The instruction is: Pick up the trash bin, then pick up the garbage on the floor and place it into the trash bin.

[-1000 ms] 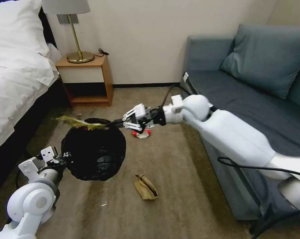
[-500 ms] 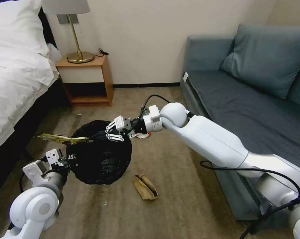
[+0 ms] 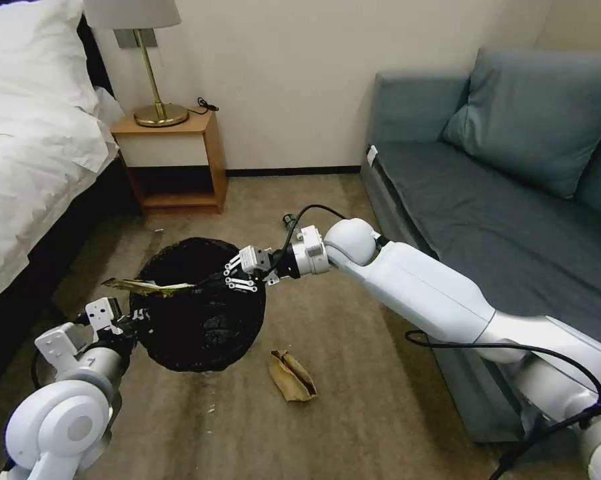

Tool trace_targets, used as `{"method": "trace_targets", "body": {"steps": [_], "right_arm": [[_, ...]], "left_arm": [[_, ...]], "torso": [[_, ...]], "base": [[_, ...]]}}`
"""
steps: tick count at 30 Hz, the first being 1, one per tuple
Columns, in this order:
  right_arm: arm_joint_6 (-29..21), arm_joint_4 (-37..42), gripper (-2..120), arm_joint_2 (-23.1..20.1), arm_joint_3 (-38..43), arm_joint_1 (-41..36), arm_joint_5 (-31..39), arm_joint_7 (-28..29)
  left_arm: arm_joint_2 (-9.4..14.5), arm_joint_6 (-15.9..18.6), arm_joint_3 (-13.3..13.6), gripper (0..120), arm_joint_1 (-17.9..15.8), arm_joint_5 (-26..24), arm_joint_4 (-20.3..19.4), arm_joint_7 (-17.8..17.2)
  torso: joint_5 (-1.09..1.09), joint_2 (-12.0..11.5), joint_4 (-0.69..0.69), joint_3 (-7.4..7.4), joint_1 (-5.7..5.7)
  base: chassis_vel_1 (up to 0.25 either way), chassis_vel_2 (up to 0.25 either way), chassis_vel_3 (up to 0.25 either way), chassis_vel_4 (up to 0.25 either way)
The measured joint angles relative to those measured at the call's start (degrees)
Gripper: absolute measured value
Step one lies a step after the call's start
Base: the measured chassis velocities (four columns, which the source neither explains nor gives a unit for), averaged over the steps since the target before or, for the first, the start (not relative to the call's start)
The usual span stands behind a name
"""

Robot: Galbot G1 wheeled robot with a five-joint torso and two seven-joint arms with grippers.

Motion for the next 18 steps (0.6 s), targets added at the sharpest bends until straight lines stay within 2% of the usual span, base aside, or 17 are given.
{"method": "trace_targets", "body": {"steps": [3,5,8,9,11,13,14,15,17,18], "right_arm": [[0.3,-0.1,0,-0.4,0.0,0.0,-0.2,0.6],[0.3,0.1,10,-1.1,0.0,-0.3,-0.3,1.7],[0.2,0.3,15,-1.3,0.0,-0.3,-0.5,1.9],[0.1,0.5,23,-1.5,0.0,-0.3,-0.6,2.2],[0.1,0.5,25,-1.6,0.0,-0.3,-0.7,2.6],[0.3,0.6,36,-2.1,0.0,-0.3,-0.6,3.1],[0.3,0.6,36,-2.1,0.0,-0.3,-0.6,3.1],[0.4,0.8,45,-2.3,0.0,-0.3,-0.5,3.2],[0.4,0.9,47,-2.4,0.1,-0.3,-0.4,3.2],[0.4,1.3,54,-2.8,0.4,-0.4,-0.1,3.2]], "left_arm": [[0.0,0.0,0.0,1,0.1,-0.1,-0.1,-0.1],[0.1,0.1,0.0,1,0.0,-0.3,-0.2,-0.2],[0.1,0.1,0.1,1,-0.1,-0.3,-0.2,-0.3],[0.1,0.2,0.4,1,-0.3,-0.4,-0.2,-0.5],[0.1,0.2,0.5,1,-0.4,-0.4,-0.2,-0.5],[0.1,0.3,0.8,1,-0.5,-0.6,-0.1,-0.8],[0.1,0.3,0.8,1,-0.5,-0.6,-0.1,-0.8],[0.2,0.3,0.8,1,-0.5,-0.7,0.1,-0.9],[0.2,0.3,0.8,1,-0.5,-0.8,0.2,-0.9],[0.3,0.4,0.7,1,-0.6,-0.8,0.6,-1.0]], "torso": [[0.0,0.0,0.0,0.0,0.0],[0.0,0.0,-0.01,0.0,0.0],[0.0,0.0,-0.01,0.0,0.0],[0.0,0.0,-0.01,0.0,0.0],[0.0,0.0,-0.01,0.0,0.0],[0.0,0.0,-0.01,0.0,0.0],[0.0,0.0,-0.01,0.0,0.0],[0.0,0.0,-0.01,0.0,0.0],[0.0,0.0,-0.01,0.0,0.0],[0.0,0.0,0.0,0.0,0.0]], "base": [[0.0,0.0,0.0,0.0],[0.0,0.0,0.0,0.0],[0.0,0.0,0.0,0.0],[0.0,0.0,0.0,0.0],[0.0,0.0,0.0,0.0],[0.0,0.0,0.0,0.0],[0.0,0.0,0.0,0.0],[0.0,0.0,0.0,0.0],[0.0,0.0,0.0,0.0],[0.0,0.0,0.0,0.0]]}}
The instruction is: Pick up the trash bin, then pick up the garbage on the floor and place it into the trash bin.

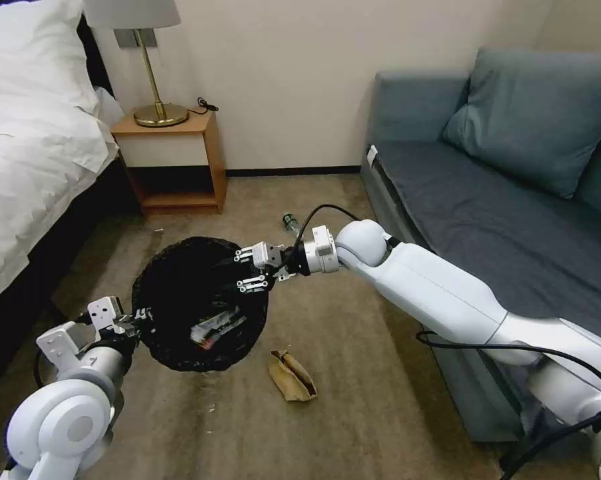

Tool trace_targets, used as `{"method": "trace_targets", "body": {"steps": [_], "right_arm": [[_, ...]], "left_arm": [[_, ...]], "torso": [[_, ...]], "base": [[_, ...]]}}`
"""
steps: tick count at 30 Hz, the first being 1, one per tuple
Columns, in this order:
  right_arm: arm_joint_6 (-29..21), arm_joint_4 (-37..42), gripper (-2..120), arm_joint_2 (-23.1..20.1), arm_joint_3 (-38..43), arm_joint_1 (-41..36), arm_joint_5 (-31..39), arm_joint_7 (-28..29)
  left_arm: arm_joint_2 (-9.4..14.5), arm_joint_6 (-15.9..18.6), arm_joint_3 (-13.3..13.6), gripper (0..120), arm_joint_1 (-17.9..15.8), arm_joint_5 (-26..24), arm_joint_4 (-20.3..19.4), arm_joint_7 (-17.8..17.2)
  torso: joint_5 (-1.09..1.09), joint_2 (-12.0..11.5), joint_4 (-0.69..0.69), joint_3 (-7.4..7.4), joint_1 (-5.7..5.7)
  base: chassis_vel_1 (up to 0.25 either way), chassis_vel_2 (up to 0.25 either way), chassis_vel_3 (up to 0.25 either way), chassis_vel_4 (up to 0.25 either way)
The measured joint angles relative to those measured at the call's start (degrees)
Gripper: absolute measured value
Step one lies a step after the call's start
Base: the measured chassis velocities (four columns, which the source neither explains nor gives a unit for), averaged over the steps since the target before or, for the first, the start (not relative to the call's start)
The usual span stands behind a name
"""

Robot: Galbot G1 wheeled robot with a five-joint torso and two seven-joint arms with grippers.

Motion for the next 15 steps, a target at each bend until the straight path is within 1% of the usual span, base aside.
{"method": "trace_targets", "body": {"steps": [1,2,3,4,5,6,7,8,9,10,11,12,13,14,15], "right_arm": [[0.0,0.5,60,-0.4,0.5,0.0,0.5,0.0],[0.0,0.5,60,-0.4,0.5,0.0,0.5,0.0],[-0.1,2.0,66,-1.8,2.5,-0.4,2.3,0.0],[-0.1,2.0,66,-1.8,2.5,-0.4,2.3,0.0],[-0.5,2.9,69,-2.7,4.4,-0.7,3.4,0.3],[-0.9,3.6,78,-3.8,7.7,-1.1,4.8,1.4],[-0.9,3.6,78,-3.8,7.7,-1.1,4.8,1.4],[-1.1,3.7,82,-4.3,9.6,-1.4,5.5,2.3],[-2.2,2.9,89,-5.6,13.8,-1.9,6.8,5.2],[-2.2,2.9,89,-5.6,13.8,-1.9,6.8,5.2],[-3.3,2.2,94,-6.2,15.9,-2.2,6.9,7.4],[-3.3,2.2,94,-6.2,15.9,-2.2,6.9,7.4],[-7.7,-0.2,99,-7.4,20.0,-3.1,6.2,12.3],[-7.7,-0.2,99,-7.4,20.0,-3.1,6.2,12.3],[-11.4,-2.3,99,-8.1,21.5,-4.0,5.9,15.5]], "left_arm": [[0.1,0.0,-0.2,1,-0.1,0.0,0.5,0.0],[0.1,0.0,-0.2,1,-0.1,0.0,0.5,0.0],[0.4,0.0,-1.1,1,-0.6,0.0,2.1,0.1],[0.4,0.0,-1.1,1,-0.6,0.0,2.1,0.1],[0.5,-0.1,-1.7,1,-0.9,0.1,3.0,0.2],[0.8,-0.2,-2.9,1,-1.6,0.0,4.3,0.2],[0.8,-0.2,-2.9,1,-1.6,0.0,4.3,0.2],[0.9,-0.2,-3.6,1,-1.9,-0.3,4.9,0.2],[1.3,-0.3,-4.9,1,-2.3,-0.8,5.7,0.3],[1.3,-0.3,-4.9,1,-2.3,-0.8,5.7,0.3],[1.5,-0.3,-5.5,1,-2.4,-1.2,6.0,0.4],[1.5,-0.3,-5.5,1,-2.4,-1.2,6.0,0.4],[1.7,-0.3,-6.4,1,-2.4,-1.7,6.2,0.5],[1.7,-0.3,-6.4,1,-2.4,-1.7,6.2,0.5],[1.7,-0.4,-6.7,1,-2.5,-2.1,6.2,0.5]], "torso": [[0.0,0.0,0.01,0.0,0.0],[0.0,0.0,0.01,0.0,0.0],[0.0,0.0,0.01,0.0,0.0],[0.0,0.0,0.01,0.0,0.0],[0.0,0.0,0.0,0.0,0.0],[-0.01,0.0,-0.01,0.0,0.0],[-0.01,0.0,-0.01,0.0,0.0],[-0.01,0.0,-0.01,0.0,0.0],[-0.01,0.0,0.0,0.0,0.0],[-0.01,0.0,0.0,0.0,0.0],[-0.01,0.0,-0.01,0.0,0.0],[-0.01,0.0,-0.01,0.0,0.0],[-0.01,0.0,-0.02,0.0,0.0],[-0.01,0.0,-0.02,0.0,0.0],[0.01,0.0,-0.02,0.0,0.0]], "base": [[0.0,0.0,0.0,0.0],[0.0,0.0,0.0,0.0],[0.0,0.0,0.0,0.0],[0.0,0.0,0.0,0.0],[0.0,0.0,0.0,0.0],[0.0,0.0,0.0,0.0],[0.0,0.0,0.0,0.0],[0.0,0.0,0.0,0.0],[0.0,0.0,0.0,0.0],[0.0,0.0,0.0,0.0],[0.0,0.0,0.0,0.0],[0.0,0.0,0.0,0.0],[0.0,0.0,0.0,0.0],[0.0,0.0,0.0,0.0],[0.0,0.0,0.0,0.0]]}}
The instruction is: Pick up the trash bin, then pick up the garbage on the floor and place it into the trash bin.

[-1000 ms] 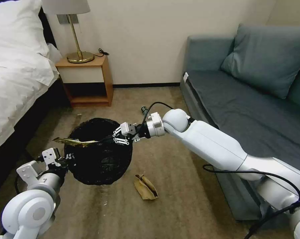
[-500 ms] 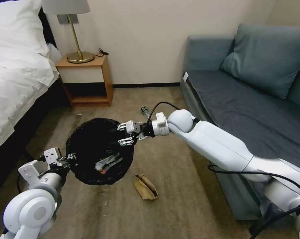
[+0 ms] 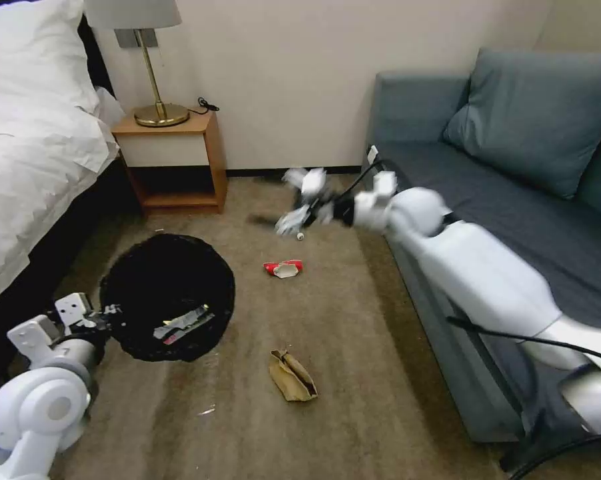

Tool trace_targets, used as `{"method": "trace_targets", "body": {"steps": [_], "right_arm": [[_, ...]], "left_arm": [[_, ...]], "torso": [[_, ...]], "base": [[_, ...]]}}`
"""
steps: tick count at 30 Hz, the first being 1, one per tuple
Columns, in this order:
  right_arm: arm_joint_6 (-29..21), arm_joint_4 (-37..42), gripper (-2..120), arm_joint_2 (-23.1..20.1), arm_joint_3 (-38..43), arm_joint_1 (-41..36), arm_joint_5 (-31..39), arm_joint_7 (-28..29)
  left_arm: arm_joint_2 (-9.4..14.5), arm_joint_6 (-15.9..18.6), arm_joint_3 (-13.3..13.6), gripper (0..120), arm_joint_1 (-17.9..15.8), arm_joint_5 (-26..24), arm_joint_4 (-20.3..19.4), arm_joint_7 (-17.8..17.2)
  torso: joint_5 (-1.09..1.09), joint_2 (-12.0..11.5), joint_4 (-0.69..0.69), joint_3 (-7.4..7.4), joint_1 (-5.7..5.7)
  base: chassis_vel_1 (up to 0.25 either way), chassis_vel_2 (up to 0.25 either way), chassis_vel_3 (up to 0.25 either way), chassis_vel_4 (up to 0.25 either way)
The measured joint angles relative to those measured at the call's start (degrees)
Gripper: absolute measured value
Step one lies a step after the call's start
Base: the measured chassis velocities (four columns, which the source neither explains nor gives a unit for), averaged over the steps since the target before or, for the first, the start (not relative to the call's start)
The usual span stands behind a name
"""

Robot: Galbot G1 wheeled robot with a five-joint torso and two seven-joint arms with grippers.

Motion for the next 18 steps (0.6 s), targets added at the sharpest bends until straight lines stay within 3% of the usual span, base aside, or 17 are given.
{"method": "trace_targets", "body": {"steps": [6,11,18], "right_arm": [[-7.6,-6.2,100,-1.0,0.1,-3.8,-3.2,6.8],[-13.9,-9.4,100,0.9,-2.5,-6.1,-2.8,13.4],[-23.9,-7.8,100,3.6,-8.3,-9.8,5.6,24.1]], "left_arm": [[-0.3,0.0,-0.1,1,-0.3,-0.9,-1.1,-0.5],[-0.4,0.0,-0.1,1,-0.1,-1.0,-1.5,-0.9],[-0.4,0.0,-0.8,1,0.7,-1.5,-3.1,-1.6]], "torso": [[0.01,0.0,0.0,0.0,0.0],[0.0,0.0,0.02,0.0,0.0],[-0.01,0.0,0.02,0.0,0.0]], "base": [[0.0,0.0,0.0,0.0],[0.0,0.0,0.0,0.0],[0.0,0.0,0.0,0.0]]}}
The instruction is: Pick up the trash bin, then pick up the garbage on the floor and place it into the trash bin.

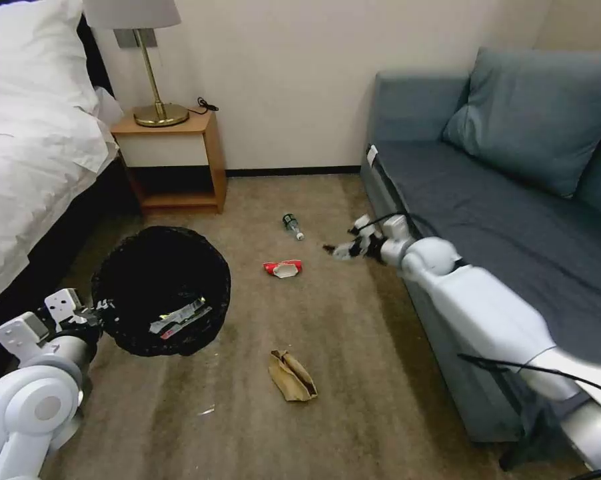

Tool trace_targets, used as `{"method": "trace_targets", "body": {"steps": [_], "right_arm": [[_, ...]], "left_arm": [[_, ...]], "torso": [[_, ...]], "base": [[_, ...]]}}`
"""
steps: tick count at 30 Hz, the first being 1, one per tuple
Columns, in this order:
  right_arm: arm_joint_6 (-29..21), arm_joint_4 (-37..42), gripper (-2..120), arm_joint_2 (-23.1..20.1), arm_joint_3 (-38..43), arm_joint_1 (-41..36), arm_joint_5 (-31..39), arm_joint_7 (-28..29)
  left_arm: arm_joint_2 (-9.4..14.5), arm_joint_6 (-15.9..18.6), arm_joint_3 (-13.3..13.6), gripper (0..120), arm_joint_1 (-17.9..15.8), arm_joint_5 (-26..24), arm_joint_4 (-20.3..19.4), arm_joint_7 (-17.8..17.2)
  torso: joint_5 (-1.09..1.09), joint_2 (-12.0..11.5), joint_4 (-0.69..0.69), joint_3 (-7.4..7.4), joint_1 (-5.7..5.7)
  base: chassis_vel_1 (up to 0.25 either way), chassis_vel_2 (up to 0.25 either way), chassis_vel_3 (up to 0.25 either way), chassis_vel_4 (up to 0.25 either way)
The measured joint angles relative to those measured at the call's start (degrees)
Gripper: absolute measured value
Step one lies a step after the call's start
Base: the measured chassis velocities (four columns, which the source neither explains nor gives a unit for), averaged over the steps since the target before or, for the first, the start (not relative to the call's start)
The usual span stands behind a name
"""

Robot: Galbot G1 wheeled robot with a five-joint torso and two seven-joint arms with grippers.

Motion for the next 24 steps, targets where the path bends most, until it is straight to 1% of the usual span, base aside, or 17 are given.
{"method": "trace_targets", "body": {"steps": [1,2,3,5,7,8,9,10,11,12,13,15,17,18,20,24], "right_arm": [[0.0,0.0,100,0.0,0.0,0.0,0.0,0.0],[-1.9,0.6,100,0.5,-0.8,-0.8,2.1,2.3],[-1.9,0.6,100,0.5,-0.8,-0.8,2.1,2.3],[-5.5,1.4,100,1.1,-1.7,-1.8,4.8,4.9],[-6.2,1.6,100,1.2,-2.0,-2.0,5.5,5.6],[-9.9,3.5,100,1.4,-4.5,-3.1,10.9,10.9],[-9.9,3.5,100,1.4,-4.5,-3.1,10.9,10.9],[-11.8,4.7,100,1.3,-5.9,-3.8,14.7,14.3],[-11.8,4.7,100,1.3,-5.9,-3.8,14.7,14.3],[-12.6,5.4,100,1.5,-7.3,-4.5,17.9,17.4],[-12.8,5.7,100,1.9,-8.0,-5.2,19.1,18.9],[-12.9,5.7,100,2.8,-9.0,-5.7,19.3,19.5],[-12.9,4.0,100,5.9,-11.2,-6.1,19.2,20.2],[-12.9,4.0,100,5.9,-11.2,-6.1,19.2,20.2],[-12.7,2.2,100,8.9,-12.5,-6.3,18.4,20.2],[-12.7,1.0,100,10.4,-13.5,-6.4,17.7,20.2]], "left_arm": [[0.0,0.0,0.0,1,0.0,0.0,0.0,0.0],[0.0,0.0,-0.1,1,0.2,0.0,-0.1,0.0],[0.0,0.0,-0.1,1,0.2,0.0,-0.1,0.0],[0.0,0.0,-0.1,1,0.5,0.0,-0.1,-0.2],[0.0,0.0,-0.1,1,0.5,0.0,-0.2,-0.3],[-0.1,0.0,0.2,1,0.6,0.1,-1.1,-0.8],[-0.1,0.0,0.2,1,0.6,0.1,-1.1,-0.8],[-0.5,0.1,0.5,1,0.7,0.5,-1.5,-0.9],[-0.5,0.1,0.5,1,0.7,0.5,-1.5,-0.9],[-0.8,0.1,0.6,1,0.8,0.9,-1.7,-0.9],[-1.0,0.1,0.7,1,0.9,1.3,-1.8,-0.9],[-1.2,0.1,0.7,1,1.2,1.8,-2.1,-0.7],[-1.7,0.1,0.6,1,1.8,2.2,-2.8,-0.5],[-1.7,0.1,0.6,1,1.8,2.2,-2.8,-0.5],[-2.2,0.1,0.6,1,2.0,2.9,-3.0,0.0],[-2.6,0.1,1.0,1,1.9,3.3,-3.0,0.1]], "torso": [[0.0,0.0,0.0,0.0,0.0],[0.01,0.0,0.0,0.0,0.0],[0.01,0.0,0.0,0.0,0.0],[-0.01,0.0,0.0,0.0,0.0],[-0.02,0.0,0.0,0.0,0.0],[0.01,0.0,0.01,0.0,0.0],[0.01,0.0,0.01,0.0,0.0],[-0.02,0.0,-0.02,0.0,0.0],[-0.02,0.0,-0.02,0.0,0.0],[-0.01,0.0,-0.03,0.0,0.0],[-0.01,0.0,-0.03,0.0,0.0],[-0.01,0.0,-0.02,-0.01,0.0],[-0.01,0.0,0.0,0.0,0.0],[-0.01,0.0,0.0,0.0,0.0],[0.01,0.0,0.03,0.0,0.0],[-0.01,0.0,0.02,0.0,0.0]], "base": [[0.0,0.0,0.0,0.0],[0.0,0.0,0.0,0.0],[0.0,0.0,0.0,0.0],[0.0,0.0,0.0,0.0],[0.0,0.0,0.0,0.0],[0.0,0.0,0.0,0.0],[0.0,0.0,0.0,0.0],[0.0,0.0,0.0,0.0],[0.0,0.0,0.0,0.0],[0.0,0.0,0.0,0.0],[0.0,0.0,0.0,0.0],[0.0,0.0,0.0,0.0],[0.0,0.0,0.0,0.0],[0.0,0.0,0.0,0.0],[0.0,0.0,0.0,0.0],[0.0,0.0,0.0,0.0]]}}
